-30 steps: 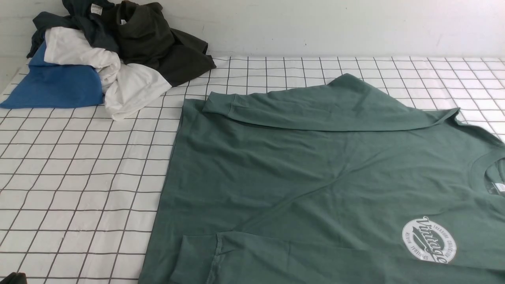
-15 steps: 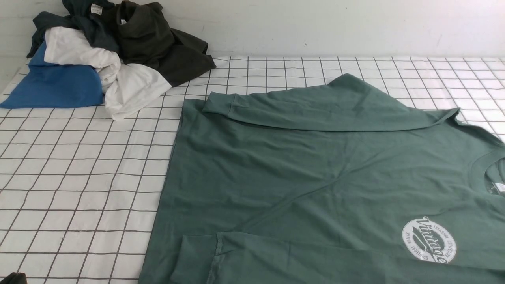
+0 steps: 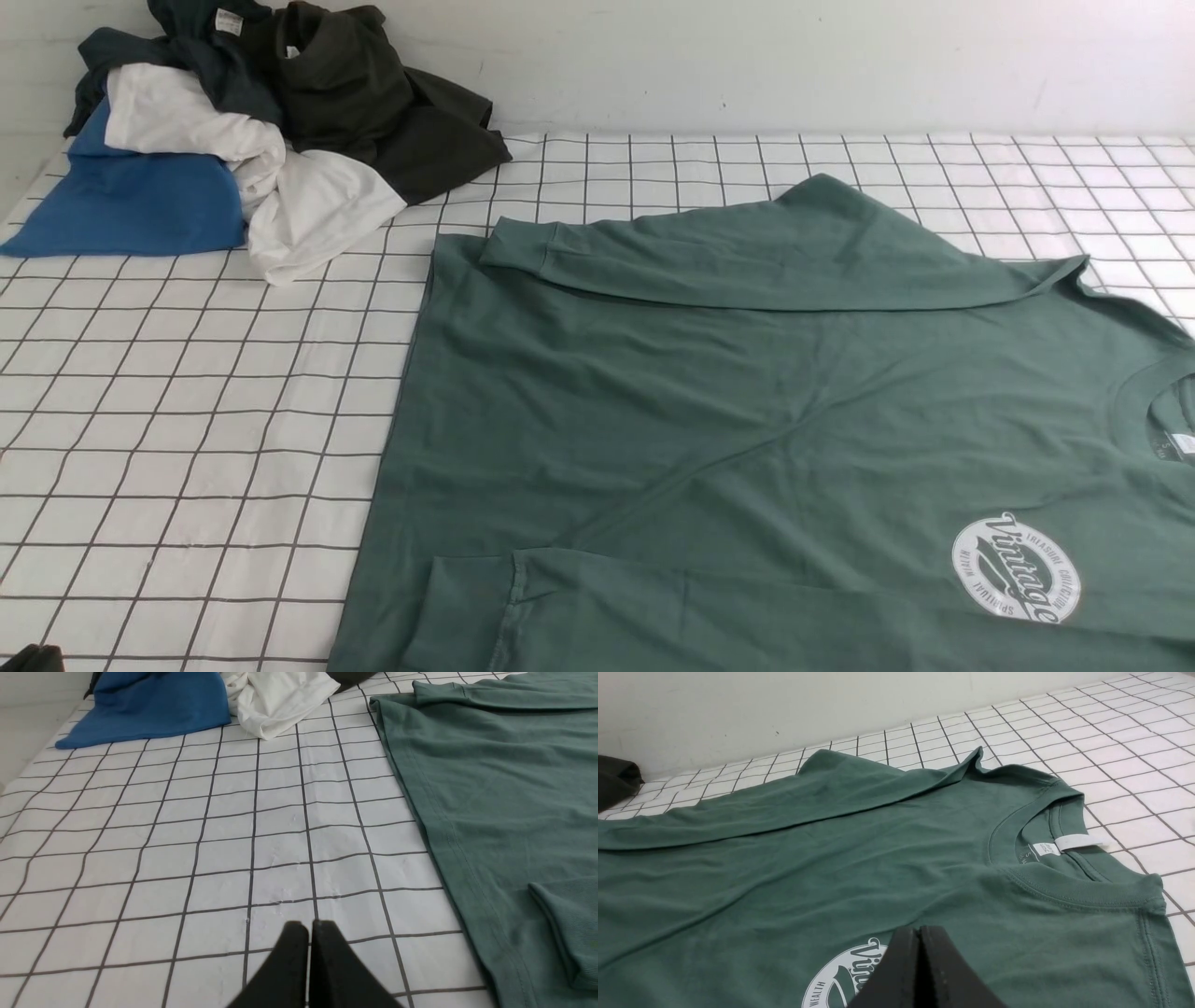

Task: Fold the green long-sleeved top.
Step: Use the left arm to clamp the cuff closest to it

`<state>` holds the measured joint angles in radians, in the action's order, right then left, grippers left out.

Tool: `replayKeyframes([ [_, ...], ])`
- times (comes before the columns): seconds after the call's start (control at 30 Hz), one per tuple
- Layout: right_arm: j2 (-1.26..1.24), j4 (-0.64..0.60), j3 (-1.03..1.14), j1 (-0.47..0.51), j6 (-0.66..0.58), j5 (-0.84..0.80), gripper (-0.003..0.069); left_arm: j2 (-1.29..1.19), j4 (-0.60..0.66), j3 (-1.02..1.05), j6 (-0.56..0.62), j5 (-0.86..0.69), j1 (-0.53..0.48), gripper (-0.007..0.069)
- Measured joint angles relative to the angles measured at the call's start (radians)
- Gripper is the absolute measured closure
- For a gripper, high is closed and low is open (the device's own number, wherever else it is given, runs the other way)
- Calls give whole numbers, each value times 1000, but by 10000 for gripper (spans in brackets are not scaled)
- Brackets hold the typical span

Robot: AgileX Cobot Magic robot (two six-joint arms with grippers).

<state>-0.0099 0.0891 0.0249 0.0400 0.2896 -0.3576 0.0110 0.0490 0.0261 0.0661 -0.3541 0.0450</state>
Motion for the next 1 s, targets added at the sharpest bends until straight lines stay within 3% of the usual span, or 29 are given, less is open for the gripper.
replayKeyframes([
  [0.53, 0, 0, 0, 0, 10, 0, 675, 0, 30, 0, -13, 11, 0, 631],
  [0.63, 0, -6, 0, 0, 39, 0, 675, 0, 207, 1, -115, 42, 0, 631],
  [0.7, 0, -33, 0, 0, 82, 0, 675, 0, 425, 1, -235, 63, 0, 631],
  [0.77, 0, -79, 0, 0, 124, -1, 675, 0, 514, 1, -277, 67, 0, 631],
  [0.83, 0, -205, 0, 0, 210, -1, 675, 0, 700, 1, -332, 68, 0, 631],
  [0.9, 0, -280, 0, 0, 257, -2, 675, 0, 758, 1, -339, 69, 0, 631],
  [1.0, 0, -503, 1, 0, 368, -6, 675, 0, 864, 1, -340, 85, 0, 631],
])
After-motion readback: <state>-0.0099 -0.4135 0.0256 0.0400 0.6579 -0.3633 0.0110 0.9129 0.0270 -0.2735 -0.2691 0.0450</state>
